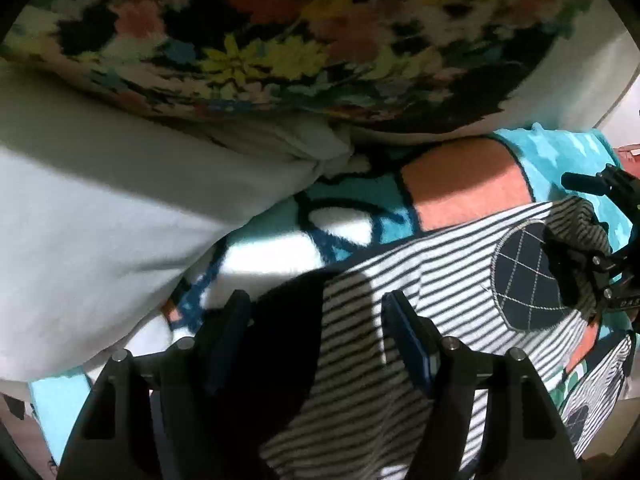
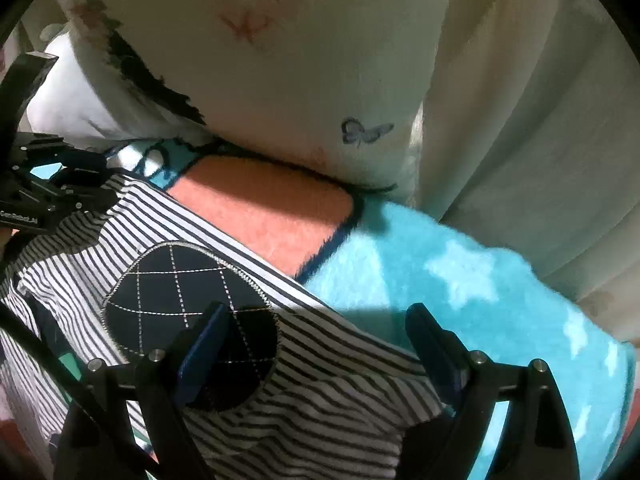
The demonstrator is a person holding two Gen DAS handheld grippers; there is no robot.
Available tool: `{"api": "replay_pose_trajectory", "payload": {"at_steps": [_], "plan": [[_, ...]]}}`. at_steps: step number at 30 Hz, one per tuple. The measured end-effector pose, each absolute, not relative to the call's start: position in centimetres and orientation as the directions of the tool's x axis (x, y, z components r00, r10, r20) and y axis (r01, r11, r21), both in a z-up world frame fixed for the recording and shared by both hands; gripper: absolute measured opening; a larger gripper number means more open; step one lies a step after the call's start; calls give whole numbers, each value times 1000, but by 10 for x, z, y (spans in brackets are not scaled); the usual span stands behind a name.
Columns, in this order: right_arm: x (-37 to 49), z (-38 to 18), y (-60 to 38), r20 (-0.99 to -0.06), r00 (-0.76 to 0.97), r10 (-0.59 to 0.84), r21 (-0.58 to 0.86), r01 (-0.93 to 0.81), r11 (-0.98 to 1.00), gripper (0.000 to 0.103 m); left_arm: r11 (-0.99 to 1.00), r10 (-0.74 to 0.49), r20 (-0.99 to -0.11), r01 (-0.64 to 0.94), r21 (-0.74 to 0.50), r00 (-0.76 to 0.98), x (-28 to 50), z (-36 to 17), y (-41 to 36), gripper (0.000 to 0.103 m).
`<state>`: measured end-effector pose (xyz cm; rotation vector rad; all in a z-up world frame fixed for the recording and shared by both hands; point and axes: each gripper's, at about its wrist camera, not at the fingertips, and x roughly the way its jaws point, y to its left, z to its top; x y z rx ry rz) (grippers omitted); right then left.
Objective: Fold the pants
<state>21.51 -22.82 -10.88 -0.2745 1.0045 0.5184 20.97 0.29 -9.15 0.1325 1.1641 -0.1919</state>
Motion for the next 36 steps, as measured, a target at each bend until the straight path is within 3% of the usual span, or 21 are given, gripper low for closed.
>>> {"api": "replay_pose_trajectory", "payload": {"at_steps": [9,11,14,16,17,18,19,36], "plan": [[215,-115,-235,-860,397,321,75,-524,848,93,972,-109,-933,232,-28,343,232,-104,1,84],[214,-113,-237,-857,398,327,78,-528,846,88,971,-102,-935,239,-19,341,233,-105,-2,84],[210,-108,-236,-852,392,347,92,-542,835,69,972,-97,-936,235,-16,338,236,-104,-2,83],[210,-104,-237,-852,362,379,131,-554,822,38,971,-95,-935,239,-12,341,229,-101,-11,72],[210,-103,-236,-855,352,381,139,-553,822,32,970,-96,-934,245,-10,344,225,-98,-9,54],[211,-102,-237,-856,345,385,145,-555,819,22,967,-109,-933,255,-19,344,222,-93,-11,23],[210,-101,-238,-856,330,399,164,-559,813,11,965,-126,-934,259,-38,333,221,-90,-11,8],[150,-38,-252,-790,430,438,186,-513,838,6,970,-132,-872,240,-17,470,159,-30,-6,8]]}}
